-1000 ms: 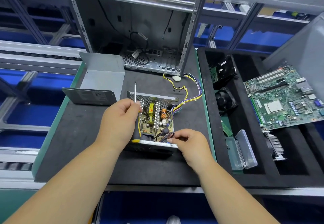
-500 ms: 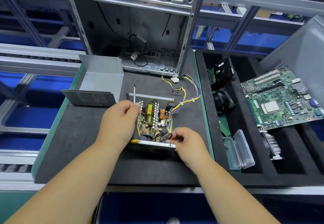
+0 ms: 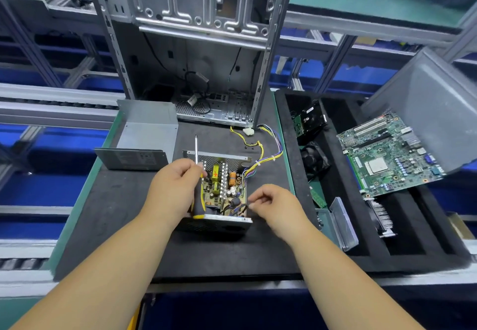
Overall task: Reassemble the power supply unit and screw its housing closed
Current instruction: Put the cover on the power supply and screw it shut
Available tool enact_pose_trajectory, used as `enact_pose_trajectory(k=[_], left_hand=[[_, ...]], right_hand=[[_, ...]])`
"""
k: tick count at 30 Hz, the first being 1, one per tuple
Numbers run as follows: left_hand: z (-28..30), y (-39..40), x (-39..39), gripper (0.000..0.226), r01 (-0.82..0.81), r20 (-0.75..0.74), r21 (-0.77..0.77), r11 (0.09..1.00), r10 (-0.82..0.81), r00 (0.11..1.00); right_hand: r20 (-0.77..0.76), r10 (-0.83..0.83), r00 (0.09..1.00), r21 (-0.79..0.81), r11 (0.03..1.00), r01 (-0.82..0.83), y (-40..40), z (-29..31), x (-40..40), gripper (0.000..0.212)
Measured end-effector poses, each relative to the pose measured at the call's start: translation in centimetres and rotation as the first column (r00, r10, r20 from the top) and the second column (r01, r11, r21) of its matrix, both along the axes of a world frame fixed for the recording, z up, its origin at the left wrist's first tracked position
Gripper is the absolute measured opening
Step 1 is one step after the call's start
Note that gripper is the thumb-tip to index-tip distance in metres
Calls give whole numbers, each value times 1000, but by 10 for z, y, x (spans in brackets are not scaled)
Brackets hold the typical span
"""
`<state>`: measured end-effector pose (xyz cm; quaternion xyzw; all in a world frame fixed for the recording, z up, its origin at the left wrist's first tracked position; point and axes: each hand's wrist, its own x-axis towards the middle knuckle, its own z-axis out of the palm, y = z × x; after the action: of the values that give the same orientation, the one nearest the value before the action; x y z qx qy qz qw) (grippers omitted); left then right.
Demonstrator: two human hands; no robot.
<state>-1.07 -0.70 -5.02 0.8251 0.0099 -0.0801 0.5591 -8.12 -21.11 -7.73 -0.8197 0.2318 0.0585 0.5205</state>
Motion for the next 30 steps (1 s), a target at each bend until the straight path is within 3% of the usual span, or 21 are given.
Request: enact_pose_trajectory(k=[3,7,9,13,15,18,20,23,30], left_hand=[[18,-4,-7,23,73,5,-51,996,-73,997],[50,-16,-18,27,195,38,-99,976,-192,981],[63,-21,-23,29,261,85,-48,964,-256,963],[74,-20,-30,26,283,155,64,957,-290,944],[76,-18,-34,14,320,150,6,947,-317,936],[75,-13,-37,15,344,102,-86,935,-335,937],[72,-7,-33,14,309,81,-50,950,-304,949],[69,0,-27,15,257,44,-28,966,-255,966],[58,-1,-24,19,204,23,75,976,-206,978]], right_hand=[[108,-64,992,-64,995,71,-1,37,-2,18],[215,47,975,124,989,-75,25,84,-8,13],[233,127,964,38,990,-139,37,97,-12,14],[248,134,959,-160,982,-96,45,108,-20,21],[264,142,954,-205,975,-89,43,109,-23,20],[256,91,962,-264,964,-21,25,102,-24,16],[207,10,978,-307,950,55,2,94,-22,13],[15,-66,998,-417,907,66,-39,72,-18,13],[-347,-48,937,-522,840,-150,-83,25,-10,12]])
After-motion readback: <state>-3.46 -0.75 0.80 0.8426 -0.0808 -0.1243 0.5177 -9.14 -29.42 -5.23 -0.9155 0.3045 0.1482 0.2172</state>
